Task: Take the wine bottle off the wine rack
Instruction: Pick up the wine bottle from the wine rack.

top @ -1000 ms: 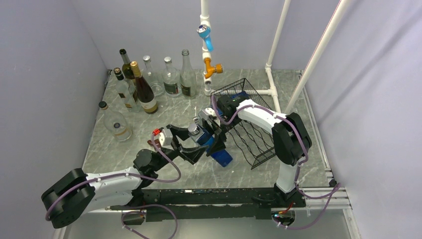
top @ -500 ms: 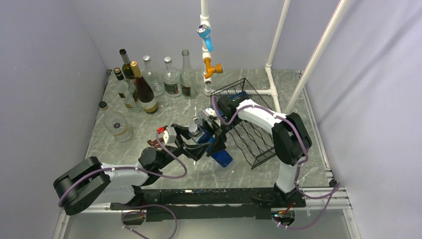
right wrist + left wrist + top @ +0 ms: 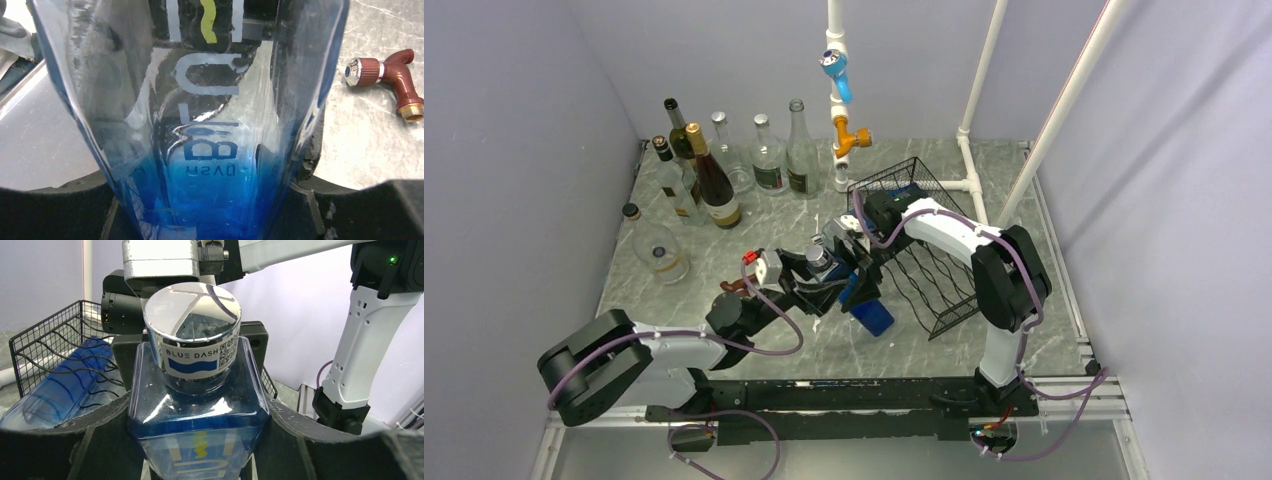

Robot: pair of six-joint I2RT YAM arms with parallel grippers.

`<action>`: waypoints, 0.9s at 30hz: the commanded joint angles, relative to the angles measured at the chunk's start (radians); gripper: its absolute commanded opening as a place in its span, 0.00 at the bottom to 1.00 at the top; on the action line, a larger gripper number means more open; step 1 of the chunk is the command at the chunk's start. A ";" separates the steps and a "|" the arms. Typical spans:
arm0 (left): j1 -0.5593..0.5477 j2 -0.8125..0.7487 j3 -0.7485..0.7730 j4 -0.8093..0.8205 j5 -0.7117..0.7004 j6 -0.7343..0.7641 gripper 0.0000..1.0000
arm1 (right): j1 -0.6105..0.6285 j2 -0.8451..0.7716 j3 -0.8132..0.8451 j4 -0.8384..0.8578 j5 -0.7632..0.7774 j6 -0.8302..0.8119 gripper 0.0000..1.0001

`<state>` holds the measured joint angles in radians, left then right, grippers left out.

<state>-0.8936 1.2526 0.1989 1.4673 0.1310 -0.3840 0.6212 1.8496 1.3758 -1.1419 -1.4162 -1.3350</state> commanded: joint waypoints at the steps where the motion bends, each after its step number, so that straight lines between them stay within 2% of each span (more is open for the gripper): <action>1: -0.004 -0.092 0.059 -0.044 0.057 -0.013 0.00 | 0.005 -0.019 0.049 -0.071 -0.121 -0.086 0.54; 6: -0.004 -0.214 0.087 -0.221 0.068 0.023 0.00 | 0.003 -0.025 0.057 -0.148 -0.112 -0.171 0.92; 8: -0.004 -0.258 0.101 -0.288 0.081 0.034 0.00 | 0.001 -0.026 0.065 -0.182 -0.108 -0.203 0.97; 19: -0.003 -0.496 0.169 -0.646 0.037 0.131 0.00 | -0.034 -0.044 0.075 -0.227 -0.083 -0.256 0.99; 27: 0.004 -0.601 0.248 -0.860 -0.020 0.245 0.00 | -0.073 -0.052 0.070 -0.226 -0.084 -0.263 0.99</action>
<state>-0.8944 0.7162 0.3222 0.5808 0.1577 -0.2123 0.5625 1.8420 1.4147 -1.3533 -1.4677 -1.5417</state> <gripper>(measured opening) 0.652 0.991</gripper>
